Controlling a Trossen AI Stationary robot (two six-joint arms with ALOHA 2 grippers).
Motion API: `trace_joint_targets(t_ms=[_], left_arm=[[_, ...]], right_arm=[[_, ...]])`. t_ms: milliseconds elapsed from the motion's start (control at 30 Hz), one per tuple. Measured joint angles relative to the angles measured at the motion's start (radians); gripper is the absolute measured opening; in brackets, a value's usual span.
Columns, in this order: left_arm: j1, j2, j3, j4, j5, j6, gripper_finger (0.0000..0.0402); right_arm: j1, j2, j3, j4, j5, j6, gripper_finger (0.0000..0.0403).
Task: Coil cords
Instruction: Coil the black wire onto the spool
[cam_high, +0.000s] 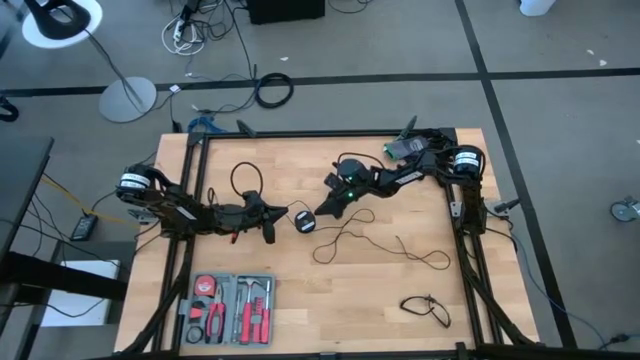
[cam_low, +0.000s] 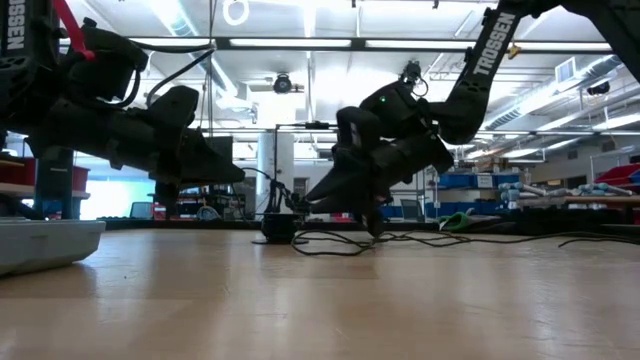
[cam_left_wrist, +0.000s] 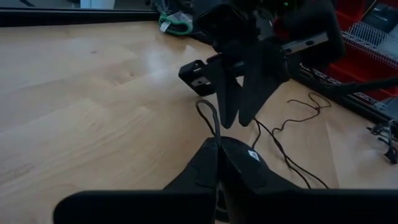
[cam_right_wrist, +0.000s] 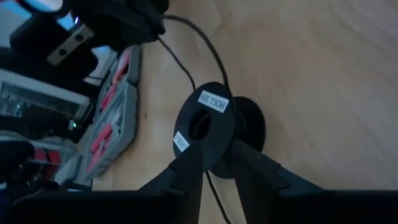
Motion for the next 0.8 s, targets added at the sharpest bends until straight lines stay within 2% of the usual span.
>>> trace_joint_targets(t_ms=[167,633,700,800], left_arm=[[0.000,0.000,0.000,0.001,0.000,-0.010,0.0017],[0.000,0.000,0.000,0.001,0.001,-0.019,0.0017],[0.000,0.000,0.000,0.001,0.001,-0.020,0.0017],[0.000,0.000,0.000,0.001,0.001,-0.020,0.0017]], right_arm=[[0.004,-0.002,0.002,-0.010,0.024,0.077,0.0104],[0.018,-0.002,0.015,-0.080,0.055,0.141,0.0108],[0.036,-0.002,0.033,-0.119,0.074,0.100,0.0107],[0.047,-0.001,0.072,-0.246,0.158,0.015,0.0107]])
